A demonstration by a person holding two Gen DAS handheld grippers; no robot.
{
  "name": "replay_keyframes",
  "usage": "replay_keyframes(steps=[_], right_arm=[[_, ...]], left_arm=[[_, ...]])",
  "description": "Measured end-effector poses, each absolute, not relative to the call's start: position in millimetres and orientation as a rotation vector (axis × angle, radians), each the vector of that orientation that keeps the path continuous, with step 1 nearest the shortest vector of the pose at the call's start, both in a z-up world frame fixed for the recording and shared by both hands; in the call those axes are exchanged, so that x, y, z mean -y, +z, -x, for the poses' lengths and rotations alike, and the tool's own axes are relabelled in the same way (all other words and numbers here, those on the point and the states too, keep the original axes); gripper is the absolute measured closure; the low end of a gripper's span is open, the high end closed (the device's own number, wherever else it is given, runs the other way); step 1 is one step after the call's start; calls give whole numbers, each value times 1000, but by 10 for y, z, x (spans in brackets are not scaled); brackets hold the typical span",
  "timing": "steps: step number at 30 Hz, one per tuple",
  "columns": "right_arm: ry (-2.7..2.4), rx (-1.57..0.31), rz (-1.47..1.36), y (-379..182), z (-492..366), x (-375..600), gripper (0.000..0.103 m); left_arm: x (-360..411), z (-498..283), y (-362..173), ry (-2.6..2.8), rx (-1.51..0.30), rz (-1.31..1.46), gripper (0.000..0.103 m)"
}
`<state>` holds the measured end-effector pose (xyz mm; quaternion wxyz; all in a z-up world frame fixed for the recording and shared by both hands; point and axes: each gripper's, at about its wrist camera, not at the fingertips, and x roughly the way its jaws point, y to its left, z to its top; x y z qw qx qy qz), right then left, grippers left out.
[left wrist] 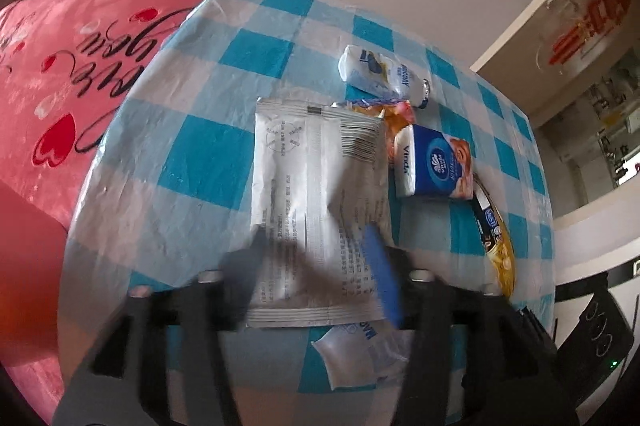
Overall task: Collect trash
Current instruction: 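Lift the white packet with the left gripper while the right gripper grasps the white plastic bottle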
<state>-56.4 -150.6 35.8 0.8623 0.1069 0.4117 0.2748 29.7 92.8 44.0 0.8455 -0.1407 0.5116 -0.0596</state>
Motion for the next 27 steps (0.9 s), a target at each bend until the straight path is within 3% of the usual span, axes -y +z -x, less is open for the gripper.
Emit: replay_keyframes(steps=[1,3,5,14,27], right_arm=[[579,-864,-213,360,577,1482,5],[580,-854,-170,374,620,1406,5],[587,-860,-157,370,642,1346,5],[598,-881,-99,361,703,1023,5],[551,-889,22,342,625,617,5]], left_arm=[[-912,-287,451,-132,-1068,286,40],[-849,-292,469,-145,-1050,249,24],[-777,-326,477,-147,-1034,195,20],[-654,-564,259,-92,-1065,77,19],[-898,-468,296,-108,-1011,215,49]])
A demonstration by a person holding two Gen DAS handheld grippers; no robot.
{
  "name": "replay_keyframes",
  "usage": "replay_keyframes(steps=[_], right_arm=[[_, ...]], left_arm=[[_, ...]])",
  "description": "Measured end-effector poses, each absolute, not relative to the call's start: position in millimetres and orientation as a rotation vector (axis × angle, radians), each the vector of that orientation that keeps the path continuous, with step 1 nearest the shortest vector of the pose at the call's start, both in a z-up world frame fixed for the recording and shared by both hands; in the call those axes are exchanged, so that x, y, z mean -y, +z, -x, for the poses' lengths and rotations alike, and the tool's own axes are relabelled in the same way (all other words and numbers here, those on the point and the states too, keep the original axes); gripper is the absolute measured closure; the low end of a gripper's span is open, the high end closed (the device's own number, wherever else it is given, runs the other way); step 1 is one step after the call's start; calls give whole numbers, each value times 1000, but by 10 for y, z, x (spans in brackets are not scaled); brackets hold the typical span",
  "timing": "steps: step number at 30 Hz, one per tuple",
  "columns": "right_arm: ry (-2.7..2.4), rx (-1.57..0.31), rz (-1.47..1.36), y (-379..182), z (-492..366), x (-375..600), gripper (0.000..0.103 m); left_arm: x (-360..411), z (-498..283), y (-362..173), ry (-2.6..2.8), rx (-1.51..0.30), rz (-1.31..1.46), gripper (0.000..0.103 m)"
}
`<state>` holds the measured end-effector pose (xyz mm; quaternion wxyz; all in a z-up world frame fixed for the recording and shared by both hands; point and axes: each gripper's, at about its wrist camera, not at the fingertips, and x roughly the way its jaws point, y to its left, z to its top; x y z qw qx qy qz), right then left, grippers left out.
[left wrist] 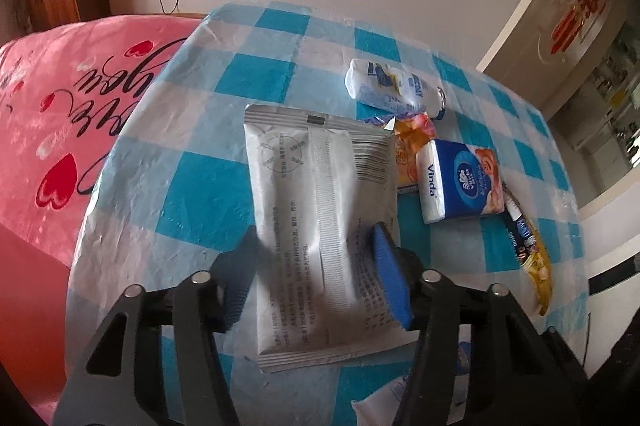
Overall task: Collect trash
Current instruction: 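Lift the white packet with the left gripper while the right gripper grasps the white plastic bottle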
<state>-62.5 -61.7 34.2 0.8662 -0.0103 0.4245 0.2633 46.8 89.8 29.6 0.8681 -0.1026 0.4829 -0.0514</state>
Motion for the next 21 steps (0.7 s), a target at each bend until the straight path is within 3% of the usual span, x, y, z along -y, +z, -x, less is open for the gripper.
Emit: replay_keyframes(steps=[9,21], right_arm=[[527,-891,88,326,581,419,5],[492,-890,129,302,510,351,8]], left_arm=[[-1142,-308,383,-93,-973,260,58],[-1415,-38,424,-96,-950,304,59]])
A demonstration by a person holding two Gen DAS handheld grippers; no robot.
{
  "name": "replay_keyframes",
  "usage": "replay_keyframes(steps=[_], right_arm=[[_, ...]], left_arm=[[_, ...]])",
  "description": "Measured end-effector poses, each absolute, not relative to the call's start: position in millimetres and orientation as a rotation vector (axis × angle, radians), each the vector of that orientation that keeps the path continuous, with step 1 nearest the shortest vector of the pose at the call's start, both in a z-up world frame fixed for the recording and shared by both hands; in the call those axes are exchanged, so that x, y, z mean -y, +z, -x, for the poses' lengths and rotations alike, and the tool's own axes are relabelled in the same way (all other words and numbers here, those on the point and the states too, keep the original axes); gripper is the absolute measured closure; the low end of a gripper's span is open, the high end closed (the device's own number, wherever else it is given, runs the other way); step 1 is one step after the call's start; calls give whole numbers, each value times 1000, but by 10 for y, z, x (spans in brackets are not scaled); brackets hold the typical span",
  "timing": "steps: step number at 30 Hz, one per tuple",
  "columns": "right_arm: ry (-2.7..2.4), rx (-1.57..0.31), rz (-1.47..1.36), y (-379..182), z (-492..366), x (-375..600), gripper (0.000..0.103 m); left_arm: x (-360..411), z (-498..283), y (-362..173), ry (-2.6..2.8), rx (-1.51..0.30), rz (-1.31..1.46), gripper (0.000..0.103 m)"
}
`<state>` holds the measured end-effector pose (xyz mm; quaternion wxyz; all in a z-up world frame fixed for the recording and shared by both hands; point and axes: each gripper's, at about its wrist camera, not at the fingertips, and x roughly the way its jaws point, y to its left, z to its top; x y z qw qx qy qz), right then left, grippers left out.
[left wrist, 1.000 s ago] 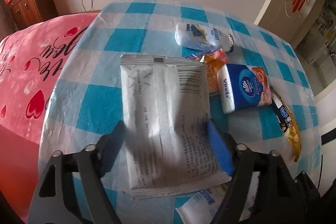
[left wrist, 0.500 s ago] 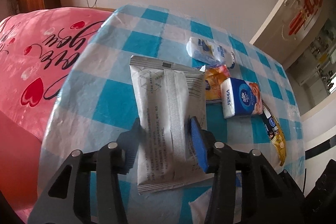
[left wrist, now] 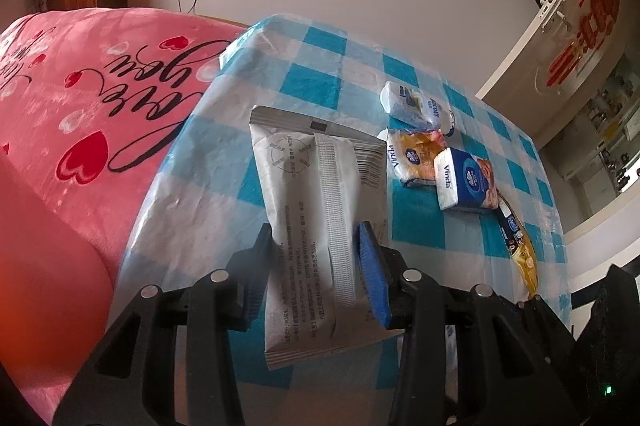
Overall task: Collect trash
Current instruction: 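Lift the white packet with the left gripper while the right gripper grasps the white plastic bottle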
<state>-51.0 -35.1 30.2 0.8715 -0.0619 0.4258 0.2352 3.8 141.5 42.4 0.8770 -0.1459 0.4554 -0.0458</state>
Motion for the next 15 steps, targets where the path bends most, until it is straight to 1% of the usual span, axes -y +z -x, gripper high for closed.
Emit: replay_keyframes(steps=[8,15], right_arm=[[485,-887,110,306,524,391,8],[469,-858,86,359,634,481,8]], left_arm=[[-1546,175,462,-100,-933,326,59],[-1646,402,610,-122,-891,343,59]])
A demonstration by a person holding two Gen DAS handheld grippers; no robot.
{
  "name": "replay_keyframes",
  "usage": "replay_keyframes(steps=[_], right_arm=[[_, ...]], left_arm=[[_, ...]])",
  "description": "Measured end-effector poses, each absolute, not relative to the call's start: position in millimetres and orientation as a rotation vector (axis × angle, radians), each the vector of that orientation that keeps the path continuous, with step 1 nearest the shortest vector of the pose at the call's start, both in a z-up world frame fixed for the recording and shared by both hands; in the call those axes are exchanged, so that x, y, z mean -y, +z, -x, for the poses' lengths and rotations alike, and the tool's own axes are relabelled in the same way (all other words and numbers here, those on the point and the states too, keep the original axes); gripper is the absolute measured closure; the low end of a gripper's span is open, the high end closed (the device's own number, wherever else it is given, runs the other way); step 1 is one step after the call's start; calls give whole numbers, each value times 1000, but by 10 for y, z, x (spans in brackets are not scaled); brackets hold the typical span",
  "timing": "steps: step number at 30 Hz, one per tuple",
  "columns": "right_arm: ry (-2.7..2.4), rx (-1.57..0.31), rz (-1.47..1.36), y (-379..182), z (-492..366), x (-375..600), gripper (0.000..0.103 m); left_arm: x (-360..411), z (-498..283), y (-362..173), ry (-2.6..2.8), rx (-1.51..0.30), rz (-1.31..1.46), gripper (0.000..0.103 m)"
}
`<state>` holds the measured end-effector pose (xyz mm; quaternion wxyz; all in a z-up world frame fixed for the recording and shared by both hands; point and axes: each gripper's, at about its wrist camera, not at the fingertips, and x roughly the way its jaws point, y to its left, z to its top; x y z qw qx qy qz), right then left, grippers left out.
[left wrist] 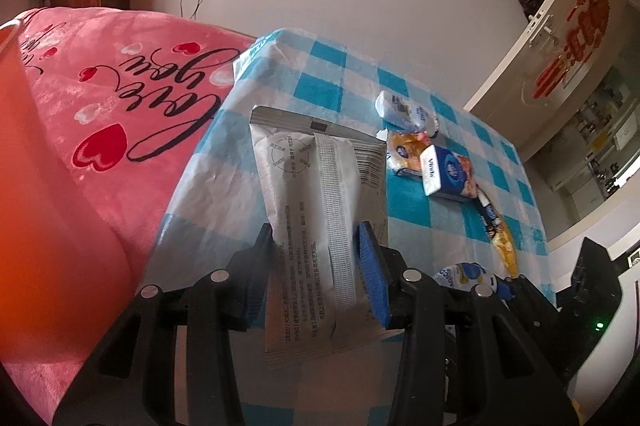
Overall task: Collect trash
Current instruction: 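Lift the white packet with the left gripper while the right gripper grasps the white plastic bottle, then carry the packet and bottle over the orange bucket and open both grippers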
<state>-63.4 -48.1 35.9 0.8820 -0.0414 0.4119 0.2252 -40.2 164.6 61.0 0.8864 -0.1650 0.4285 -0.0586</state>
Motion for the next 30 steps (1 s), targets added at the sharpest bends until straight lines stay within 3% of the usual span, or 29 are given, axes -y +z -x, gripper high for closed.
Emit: replay_keyframes(steps=[19,30], right_arm=[[541,-785,-40,1167,697,474,8],[782,-678,43,1878,713,-540,8]], left_arm=[[-1962,1006,1397,-158,-680,366,59],[-2687,1445,1846,11,-540,385,59]])
